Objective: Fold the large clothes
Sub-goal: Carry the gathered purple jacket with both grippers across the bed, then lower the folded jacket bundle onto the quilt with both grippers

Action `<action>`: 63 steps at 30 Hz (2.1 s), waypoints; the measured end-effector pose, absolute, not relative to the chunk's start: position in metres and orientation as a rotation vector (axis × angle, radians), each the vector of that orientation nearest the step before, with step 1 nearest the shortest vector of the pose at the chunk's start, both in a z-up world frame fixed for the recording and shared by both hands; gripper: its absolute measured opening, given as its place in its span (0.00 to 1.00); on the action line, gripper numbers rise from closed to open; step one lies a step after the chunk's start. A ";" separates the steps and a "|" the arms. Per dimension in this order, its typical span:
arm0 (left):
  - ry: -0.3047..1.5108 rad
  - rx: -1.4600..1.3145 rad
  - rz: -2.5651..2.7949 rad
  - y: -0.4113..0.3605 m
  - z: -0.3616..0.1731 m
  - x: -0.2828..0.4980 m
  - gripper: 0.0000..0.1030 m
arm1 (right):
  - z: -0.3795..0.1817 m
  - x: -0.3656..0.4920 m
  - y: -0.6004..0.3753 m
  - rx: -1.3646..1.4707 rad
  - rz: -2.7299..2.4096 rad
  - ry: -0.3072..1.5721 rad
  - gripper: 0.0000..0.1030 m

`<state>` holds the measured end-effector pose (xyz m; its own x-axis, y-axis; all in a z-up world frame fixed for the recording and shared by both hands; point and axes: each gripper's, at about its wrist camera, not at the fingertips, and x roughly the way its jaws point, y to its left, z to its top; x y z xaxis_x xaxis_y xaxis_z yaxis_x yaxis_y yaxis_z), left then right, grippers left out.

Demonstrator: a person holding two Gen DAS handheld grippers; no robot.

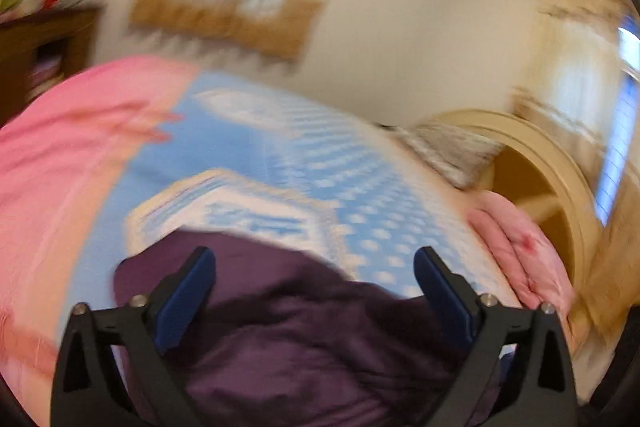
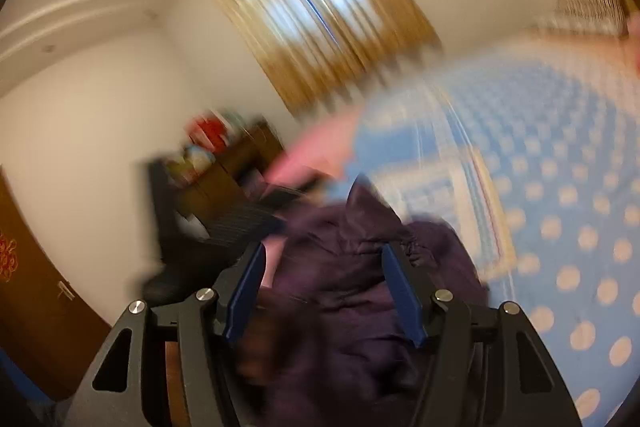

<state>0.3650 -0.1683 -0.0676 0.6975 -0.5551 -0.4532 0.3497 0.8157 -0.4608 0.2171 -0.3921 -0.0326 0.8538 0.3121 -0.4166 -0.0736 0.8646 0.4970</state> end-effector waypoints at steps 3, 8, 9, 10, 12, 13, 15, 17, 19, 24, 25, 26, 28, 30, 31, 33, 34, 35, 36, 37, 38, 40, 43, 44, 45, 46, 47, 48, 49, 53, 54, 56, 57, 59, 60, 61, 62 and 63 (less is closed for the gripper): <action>0.652 -0.434 -0.474 -0.143 -0.081 0.370 1.00 | -0.056 0.225 -0.410 0.524 0.171 0.571 0.50; 0.713 -0.449 -0.419 -0.135 -0.103 0.374 1.00 | -0.060 0.236 -0.420 0.375 -0.003 0.717 0.51; 0.719 -0.418 -0.413 -0.141 -0.103 0.373 1.00 | -0.049 0.230 -0.424 0.367 -0.015 0.694 0.51; 0.728 -0.382 -0.399 -0.146 -0.102 0.374 1.00 | -0.032 0.222 -0.419 0.344 -0.032 0.646 0.51; 0.759 -0.314 -0.367 -0.158 -0.102 0.379 1.00 | -0.002 0.214 -0.407 0.299 -0.007 0.545 0.52; 0.765 -0.297 -0.355 -0.160 -0.102 0.379 1.00 | 0.016 0.213 -0.400 0.307 0.046 0.494 0.52; 0.768 -0.294 -0.342 -0.159 -0.104 0.378 1.00 | 0.028 0.221 -0.399 0.361 0.146 0.469 0.52; 0.762 -0.288 -0.322 -0.154 -0.102 0.374 1.00 | 0.017 0.242 -0.406 0.459 0.207 0.479 0.52; 0.743 -0.293 -0.254 -0.142 -0.099 0.368 1.00 | -0.016 0.266 -0.419 0.540 0.191 0.544 0.52; 0.674 -0.390 -0.157 -0.117 -0.105 0.357 1.00 | -0.092 0.282 -0.436 0.541 0.149 0.722 0.52; 0.697 -0.391 -0.163 -0.119 -0.111 0.360 1.00 | -0.098 0.278 -0.440 0.564 0.149 0.717 0.52; 0.725 -0.376 -0.169 -0.125 -0.116 0.364 1.00 | -0.103 0.277 -0.443 0.572 0.147 0.719 0.52; 0.724 -0.337 -0.150 -0.133 -0.115 0.363 1.00 | -0.109 0.270 -0.443 0.558 0.146 0.722 0.52; 0.685 -0.234 -0.107 -0.148 -0.107 0.355 1.00 | -0.118 0.271 -0.442 0.567 0.136 0.716 0.52; 0.654 -0.149 -0.079 -0.160 -0.104 0.349 1.00 | -0.121 0.270 -0.442 0.568 0.128 0.712 0.52; 0.630 -0.071 -0.059 -0.172 -0.103 0.348 1.00 | -0.127 0.278 -0.439 0.551 0.117 0.713 0.52; 0.631 -0.060 -0.053 -0.172 -0.106 0.348 1.00 | -0.128 0.277 -0.438 0.547 0.112 0.711 0.52; 0.640 -0.063 -0.060 -0.170 -0.108 0.352 1.00 | -0.128 0.280 -0.436 0.546 0.109 0.712 0.52; 0.652 -0.071 -0.068 -0.168 -0.111 0.356 1.00 | -0.130 0.281 -0.437 0.551 0.109 0.715 0.52; 0.675 -0.081 -0.073 -0.165 -0.115 0.360 1.00 | -0.132 0.283 -0.438 0.558 0.108 0.717 0.52; 0.686 -0.094 -0.081 -0.162 -0.118 0.363 1.00 | -0.134 0.285 -0.439 0.560 0.106 0.718 0.52; 0.695 -0.108 -0.089 -0.161 -0.120 0.363 1.00 | -0.139 0.286 -0.440 0.566 0.103 0.715 0.52; 0.700 -0.105 -0.090 -0.164 -0.120 0.360 1.00 | -0.143 0.290 -0.440 0.569 0.100 0.725 0.52; 0.703 -0.107 -0.095 -0.165 -0.121 0.361 1.00 | -0.144 0.291 -0.441 0.571 0.100 0.725 0.52; 0.706 -0.107 -0.096 -0.166 -0.122 0.360 1.00 | -0.144 0.290 -0.440 0.572 0.099 0.724 0.52; 0.713 -0.113 -0.101 -0.165 -0.123 0.361 1.00 | -0.145 0.290 -0.440 0.571 0.097 0.724 0.52; 0.714 -0.114 -0.104 -0.166 -0.123 0.361 1.00 | -0.146 0.291 -0.440 0.572 0.096 0.722 0.52; 0.716 -0.113 -0.104 -0.166 -0.124 0.362 1.00 | -0.147 0.293 -0.440 0.572 0.096 0.722 0.52; 0.719 -0.115 -0.106 -0.166 -0.124 0.362 1.00 | -0.147 0.293 -0.440 0.571 0.094 0.721 0.52; 0.729 -0.114 -0.111 -0.169 -0.125 0.365 1.00 | -0.150 0.296 -0.441 0.572 0.091 0.719 0.52; 0.731 -0.114 -0.111 -0.170 -0.126 0.365 1.00 | -0.150 0.296 -0.440 0.572 0.089 0.719 0.52; 0.739 -0.115 -0.116 -0.171 -0.127 0.367 1.00 | -0.151 0.296 -0.440 0.572 0.085 0.720 0.52; 0.741 -0.118 -0.117 -0.172 -0.127 0.368 1.00 | -0.152 0.297 -0.440 0.570 0.084 0.722 0.52; 0.747 -0.123 -0.121 -0.172 -0.128 0.370 1.00 | -0.153 0.299 -0.441 0.571 0.085 0.727 0.52; 0.750 -0.125 -0.121 -0.172 -0.129 0.371 1.00 | -0.153 0.300 -0.441 0.568 0.083 0.731 0.52; 0.753 -0.126 -0.122 -0.172 -0.129 0.371 1.00 | -0.153 0.301 -0.441 0.566 0.083 0.731 0.52; 0.756 -0.128 -0.124 -0.172 -0.130 0.372 1.00 | -0.153 0.299 -0.440 0.568 0.083 0.731 0.52; 0.757 -0.130 -0.125 -0.172 -0.130 0.372 1.00 | -0.153 0.300 -0.441 0.568 0.083 0.733 0.52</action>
<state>0.3716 -0.1720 -0.1304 0.7200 -0.1598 -0.6753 0.0664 0.9845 -0.1622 0.2997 -0.4406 -0.1526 0.7468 0.2649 -0.6100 0.1224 0.8468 0.5176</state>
